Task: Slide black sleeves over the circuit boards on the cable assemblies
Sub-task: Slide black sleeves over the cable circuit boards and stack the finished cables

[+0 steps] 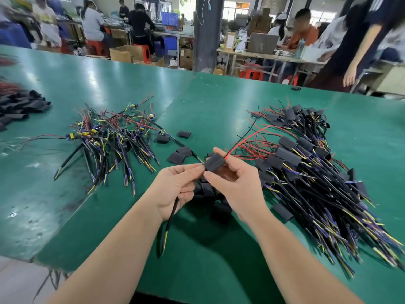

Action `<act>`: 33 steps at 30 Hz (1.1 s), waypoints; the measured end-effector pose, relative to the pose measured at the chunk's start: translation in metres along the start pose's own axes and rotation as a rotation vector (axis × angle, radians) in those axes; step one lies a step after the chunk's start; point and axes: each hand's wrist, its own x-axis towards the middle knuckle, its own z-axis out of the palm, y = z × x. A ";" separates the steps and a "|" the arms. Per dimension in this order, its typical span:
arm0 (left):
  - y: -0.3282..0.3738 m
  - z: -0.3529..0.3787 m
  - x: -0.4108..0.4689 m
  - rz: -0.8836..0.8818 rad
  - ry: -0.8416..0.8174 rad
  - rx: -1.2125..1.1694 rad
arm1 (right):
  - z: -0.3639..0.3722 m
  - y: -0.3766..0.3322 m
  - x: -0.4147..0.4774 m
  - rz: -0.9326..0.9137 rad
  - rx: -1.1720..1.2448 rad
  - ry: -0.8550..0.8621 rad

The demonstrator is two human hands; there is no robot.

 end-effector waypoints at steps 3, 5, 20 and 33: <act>0.000 -0.001 0.000 -0.005 -0.002 -0.038 | -0.001 0.000 0.000 -0.020 -0.059 -0.021; 0.001 -0.002 0.001 0.018 0.005 -0.059 | -0.001 -0.001 -0.001 -0.016 -0.087 -0.038; -0.007 0.007 -0.007 1.289 0.248 1.357 | -0.010 -0.012 0.003 0.390 0.431 0.085; -0.004 0.007 -0.013 1.436 0.320 1.288 | -0.020 -0.019 0.001 0.229 0.650 -0.192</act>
